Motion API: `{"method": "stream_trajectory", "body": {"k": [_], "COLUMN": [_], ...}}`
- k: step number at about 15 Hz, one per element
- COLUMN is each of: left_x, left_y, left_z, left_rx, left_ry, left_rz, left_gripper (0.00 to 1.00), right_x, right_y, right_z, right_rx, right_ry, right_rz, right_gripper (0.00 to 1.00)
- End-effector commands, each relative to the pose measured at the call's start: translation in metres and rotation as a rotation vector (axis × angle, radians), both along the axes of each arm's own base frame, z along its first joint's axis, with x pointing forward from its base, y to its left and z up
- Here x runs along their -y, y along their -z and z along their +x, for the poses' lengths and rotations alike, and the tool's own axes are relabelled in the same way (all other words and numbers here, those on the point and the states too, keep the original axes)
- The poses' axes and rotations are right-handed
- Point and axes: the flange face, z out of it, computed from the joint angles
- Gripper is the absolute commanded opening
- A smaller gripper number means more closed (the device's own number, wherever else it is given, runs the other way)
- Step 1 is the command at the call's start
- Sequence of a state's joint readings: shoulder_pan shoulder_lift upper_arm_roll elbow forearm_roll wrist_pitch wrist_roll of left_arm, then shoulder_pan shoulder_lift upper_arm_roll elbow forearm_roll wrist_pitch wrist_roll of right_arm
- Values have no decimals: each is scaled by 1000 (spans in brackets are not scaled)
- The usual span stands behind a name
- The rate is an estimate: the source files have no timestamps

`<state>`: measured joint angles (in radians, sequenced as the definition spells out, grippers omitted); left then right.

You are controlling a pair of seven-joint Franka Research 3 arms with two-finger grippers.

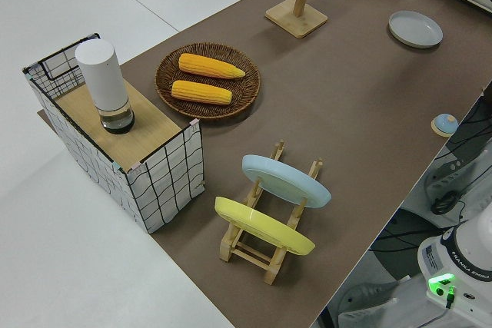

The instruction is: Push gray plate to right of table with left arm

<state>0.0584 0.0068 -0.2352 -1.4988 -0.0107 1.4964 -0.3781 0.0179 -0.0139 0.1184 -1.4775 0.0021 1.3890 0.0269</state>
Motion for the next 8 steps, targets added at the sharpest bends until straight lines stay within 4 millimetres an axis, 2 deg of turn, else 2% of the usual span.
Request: {"method": "stream_trajectory", "body": {"k": [1,3,8], "left_x": [-2,-5,-9], "left_y": [1,1,1], "left_z": [-4,-3,-3], "left_rx": [-6,-8,-11], "left_ry": [69,137,145], "left_rz": [30,26,26], "left_gripper": [998,998,998], "right_x": [3,3,3], "right_y": [-4,-4,-4], "right_z": [-2,-2,-2], "right_rx": [-4,-4,-4], "right_ry": [8,8,8], "right_rz": [3,3,3], "right_gripper": [983,983,983]}}
